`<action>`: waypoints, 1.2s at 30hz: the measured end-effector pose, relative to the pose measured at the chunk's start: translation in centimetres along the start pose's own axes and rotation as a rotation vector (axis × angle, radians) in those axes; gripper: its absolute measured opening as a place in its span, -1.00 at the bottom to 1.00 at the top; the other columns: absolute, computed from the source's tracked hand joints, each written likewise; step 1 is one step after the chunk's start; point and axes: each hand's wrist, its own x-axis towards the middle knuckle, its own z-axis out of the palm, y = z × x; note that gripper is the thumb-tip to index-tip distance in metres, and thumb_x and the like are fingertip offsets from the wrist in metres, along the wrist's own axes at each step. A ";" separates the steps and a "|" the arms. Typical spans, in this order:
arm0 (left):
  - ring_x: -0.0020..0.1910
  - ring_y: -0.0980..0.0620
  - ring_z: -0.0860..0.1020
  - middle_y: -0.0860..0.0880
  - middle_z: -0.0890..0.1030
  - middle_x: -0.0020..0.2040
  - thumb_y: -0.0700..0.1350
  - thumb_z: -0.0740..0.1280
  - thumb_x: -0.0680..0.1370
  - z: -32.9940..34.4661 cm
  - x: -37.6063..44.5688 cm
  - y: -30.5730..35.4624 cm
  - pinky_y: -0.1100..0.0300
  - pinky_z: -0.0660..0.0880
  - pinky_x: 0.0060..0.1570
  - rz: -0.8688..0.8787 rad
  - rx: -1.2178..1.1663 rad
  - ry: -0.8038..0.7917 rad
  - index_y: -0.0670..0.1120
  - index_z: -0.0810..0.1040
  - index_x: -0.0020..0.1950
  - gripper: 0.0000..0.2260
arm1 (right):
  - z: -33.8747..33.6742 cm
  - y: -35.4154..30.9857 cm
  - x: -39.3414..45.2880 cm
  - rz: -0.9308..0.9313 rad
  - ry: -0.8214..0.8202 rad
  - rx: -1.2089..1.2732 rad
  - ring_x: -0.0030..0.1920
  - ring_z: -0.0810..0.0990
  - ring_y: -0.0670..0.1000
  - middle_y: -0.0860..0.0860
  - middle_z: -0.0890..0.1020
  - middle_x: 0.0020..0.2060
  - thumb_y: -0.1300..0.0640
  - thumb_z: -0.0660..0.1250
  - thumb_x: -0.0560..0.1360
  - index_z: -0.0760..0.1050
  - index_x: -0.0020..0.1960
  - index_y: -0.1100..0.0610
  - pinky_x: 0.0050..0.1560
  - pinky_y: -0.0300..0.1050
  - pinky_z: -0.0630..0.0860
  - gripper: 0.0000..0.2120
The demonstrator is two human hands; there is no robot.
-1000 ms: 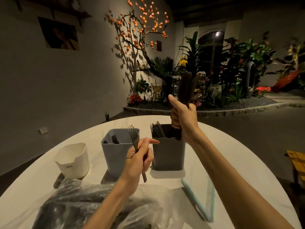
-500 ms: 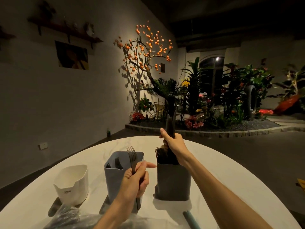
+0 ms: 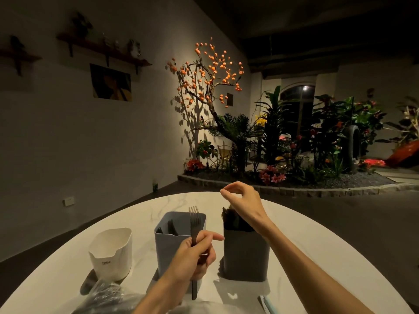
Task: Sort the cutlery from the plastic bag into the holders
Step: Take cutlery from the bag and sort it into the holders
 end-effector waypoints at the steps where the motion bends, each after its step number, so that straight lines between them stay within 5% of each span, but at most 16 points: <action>1: -0.51 0.06 0.28 -0.10 0.50 -0.37 -0.06 0.16 0.68 0.0 -0.3 0.3 0.29 0.19 -0.53 -0.004 -0.008 -0.008 -0.15 0.61 0.14 -0.73 | -0.1 -0.8 -0.4 -0.095 0.066 -0.084 -0.03 0.58 -0.16 -0.14 0.62 -0.07 -0.08 0.38 0.55 0.62 -0.02 -0.01 -0.03 -0.27 0.51 -0.85; 3: -0.52 0.07 0.28 -0.09 0.50 -0.38 -0.04 0.14 0.69 0.0 -0.9 1.0 0.28 0.20 -0.52 -0.016 -0.006 0.006 -0.17 0.60 0.06 -0.70 | -0.4 -3.2 -1.7 -0.218 0.018 -0.049 -0.14 0.57 -0.17 -0.16 0.61 -0.17 -0.13 0.36 0.56 0.62 -0.07 -0.03 -0.16 -0.34 0.48 -0.80; 6: -0.49 0.11 0.40 -0.06 0.56 -0.35 -0.03 0.16 0.70 0.3 -2.2 2.5 0.32 0.32 -0.49 -0.039 -0.019 0.127 -0.12 0.60 0.07 -0.74 | 0.0 -7.0 -4.1 -0.133 -0.425 0.135 -0.15 0.62 -0.17 -0.16 0.65 -0.11 -0.35 0.31 0.47 0.60 0.01 -0.12 -0.23 -0.34 0.50 -0.66; 8: -0.38 0.11 0.53 -0.06 0.62 -0.25 -0.05 0.16 0.71 0.6 -2.6 3.4 0.31 0.50 -0.34 -0.071 -0.006 0.199 -0.07 0.55 0.11 -0.80 | 0.5 -8.2 -5.3 -0.205 -0.528 0.062 -0.07 0.65 -0.18 -0.18 0.65 -0.06 -0.34 0.36 0.45 0.59 0.06 -0.14 -0.17 -0.31 0.55 -0.67; 11: -0.06 0.03 0.58 -0.08 0.66 0.02 -0.03 0.17 0.71 -0.5 -3.0 3.7 0.14 0.57 0.01 -0.040 0.239 0.282 -0.03 0.54 0.20 -0.81 | 1.2 -10.2 -6.2 -0.339 -0.458 0.053 -0.11 0.66 -0.17 -0.10 0.67 -0.14 -0.12 0.44 0.49 0.60 0.01 0.05 -0.13 -0.27 0.60 -0.75; 13: 0.14 0.02 0.53 -0.02 0.56 0.24 -0.07 0.21 0.69 -2.1 -3.8 3.9 0.16 0.49 0.03 0.011 0.393 0.319 0.05 0.44 0.36 -0.76 | 1.7 -11.6 -5.9 -0.344 -0.375 0.158 -0.15 0.69 -0.14 -0.01 0.70 -0.17 -0.01 0.44 0.52 0.58 -0.01 0.16 -0.22 -0.26 0.60 -0.77; 19: 0.19 0.04 0.49 -0.01 0.53 0.28 -0.16 0.32 0.63 -7.7 -5.2 4.2 0.12 0.45 0.16 0.022 0.426 0.395 0.03 0.42 0.33 -0.71 | 3.5 -12.3 -2.0 -0.378 -0.045 0.046 -0.16 0.68 -0.06 0.00 0.68 -0.18 -0.06 0.41 0.54 0.56 0.01 0.12 -0.12 -0.14 0.66 -0.75; 25: 0.07 0.08 0.54 -0.01 0.55 0.18 -0.13 0.34 0.62 -10.0 -5.8 2.2 0.30 0.53 -0.08 -0.029 0.565 0.381 0.05 0.48 0.22 -0.80 | 9.2 -6.1 -1.2 -0.264 -0.232 -0.401 -0.11 0.63 -0.05 -0.02 0.67 -0.05 -0.21 0.32 0.54 0.51 0.11 0.02 -0.02 0.02 0.66 -0.68; 30: 0.06 0.10 0.58 0.13 0.57 0.10 -0.01 0.33 0.60 -10.8 -6.6 1.7 0.09 0.60 0.16 -0.041 0.751 0.312 0.18 0.51 0.15 -0.85 | 10.8 -5.1 -1.5 -0.136 -0.276 -0.430 0.04 0.58 -0.04 -0.02 0.62 0.13 -0.29 0.37 0.47 0.47 0.26 0.03 0.06 -0.10 0.58 -0.49; 36: 0.11 0.09 0.56 0.10 0.52 0.28 0.10 0.32 0.61 -8.4 -8.9 2.8 0.07 0.60 0.16 0.022 0.769 0.257 0.18 0.38 0.37 -0.66 | 5.7 -10.3 -4.5 -0.256 -0.389 -0.299 -0.06 0.59 -0.14 -0.05 0.65 -0.01 -0.10 0.37 0.56 0.60 0.11 0.07 -0.06 -0.24 0.57 -0.73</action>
